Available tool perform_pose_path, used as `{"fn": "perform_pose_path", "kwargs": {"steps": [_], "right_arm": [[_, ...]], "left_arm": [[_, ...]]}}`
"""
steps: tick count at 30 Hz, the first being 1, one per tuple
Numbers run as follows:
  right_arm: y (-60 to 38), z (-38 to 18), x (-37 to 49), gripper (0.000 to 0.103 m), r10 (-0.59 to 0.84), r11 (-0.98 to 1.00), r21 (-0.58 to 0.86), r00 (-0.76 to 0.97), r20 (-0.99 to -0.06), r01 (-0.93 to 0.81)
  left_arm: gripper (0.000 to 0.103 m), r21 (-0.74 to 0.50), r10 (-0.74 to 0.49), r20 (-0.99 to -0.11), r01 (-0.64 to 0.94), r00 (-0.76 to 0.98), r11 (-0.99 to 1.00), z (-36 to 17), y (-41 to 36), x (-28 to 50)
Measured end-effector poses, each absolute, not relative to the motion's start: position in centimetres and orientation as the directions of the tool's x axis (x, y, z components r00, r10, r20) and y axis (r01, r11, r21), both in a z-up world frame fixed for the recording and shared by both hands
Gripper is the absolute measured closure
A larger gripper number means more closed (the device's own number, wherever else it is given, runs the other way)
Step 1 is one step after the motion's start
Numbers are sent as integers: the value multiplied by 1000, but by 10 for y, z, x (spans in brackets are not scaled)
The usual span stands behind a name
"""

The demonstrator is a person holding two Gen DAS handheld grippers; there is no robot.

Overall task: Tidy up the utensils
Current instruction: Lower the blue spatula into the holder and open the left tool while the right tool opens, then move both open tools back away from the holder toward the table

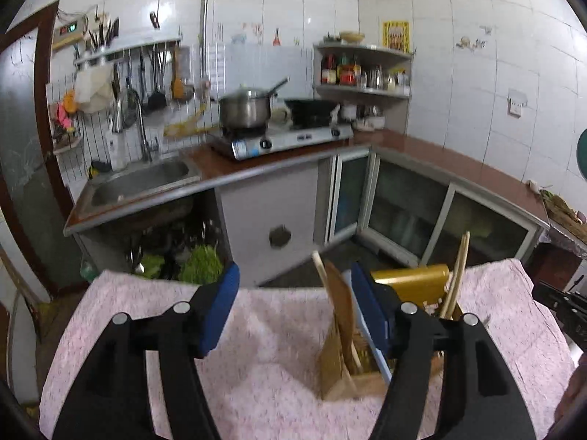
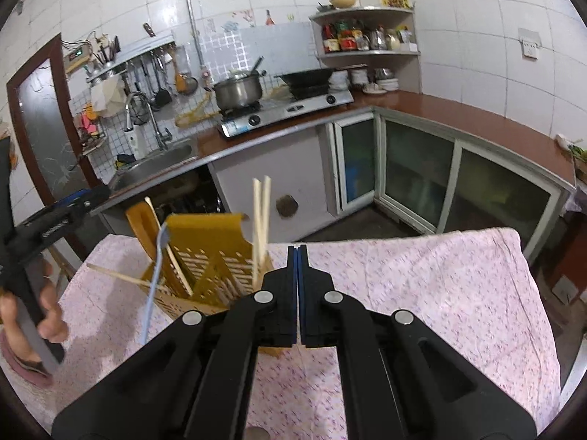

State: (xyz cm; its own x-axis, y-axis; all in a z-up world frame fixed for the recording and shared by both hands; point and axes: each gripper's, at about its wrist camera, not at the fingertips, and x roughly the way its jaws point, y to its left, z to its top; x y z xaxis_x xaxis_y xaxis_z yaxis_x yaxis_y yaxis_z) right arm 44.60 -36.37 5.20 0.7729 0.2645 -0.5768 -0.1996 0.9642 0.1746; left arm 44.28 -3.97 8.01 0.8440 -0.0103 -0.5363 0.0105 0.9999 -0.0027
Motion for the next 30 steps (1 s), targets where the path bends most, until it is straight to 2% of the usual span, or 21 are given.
{"fn": "perform_pose_path", "kwargs": {"steps": [3, 5, 12, 17, 24, 30], "right_arm": [[-370, 45, 444, 93, 252, 967, 183, 761, -598, -177], [-373, 41, 442, 83, 241, 970, 178, 755, -610, -165], [-382, 25, 432, 65, 219, 975, 172, 738, -638, -141], [-384, 16, 424, 63, 207, 978, 160, 723, -660, -134], [-389, 0, 412, 63, 195, 981, 146, 696, -691, -130], [-381, -26, 395, 63, 171, 985, 132, 629, -758, -109]], "left_arm": [[28, 29, 18, -575, -1, 818, 1000, 77, -45, 440], [24, 36, 20, -595, 1, 803, 999, 74, -48, 435], [23, -14, 4, -675, -18, 738, 1000, 54, -45, 425], [23, -40, -7, -725, -32, 689, 999, 39, -43, 419], [23, -54, -29, -740, -15, 672, 998, 24, -49, 396], [23, -66, -62, -784, 17, 617, 998, -6, -54, 370]]}}
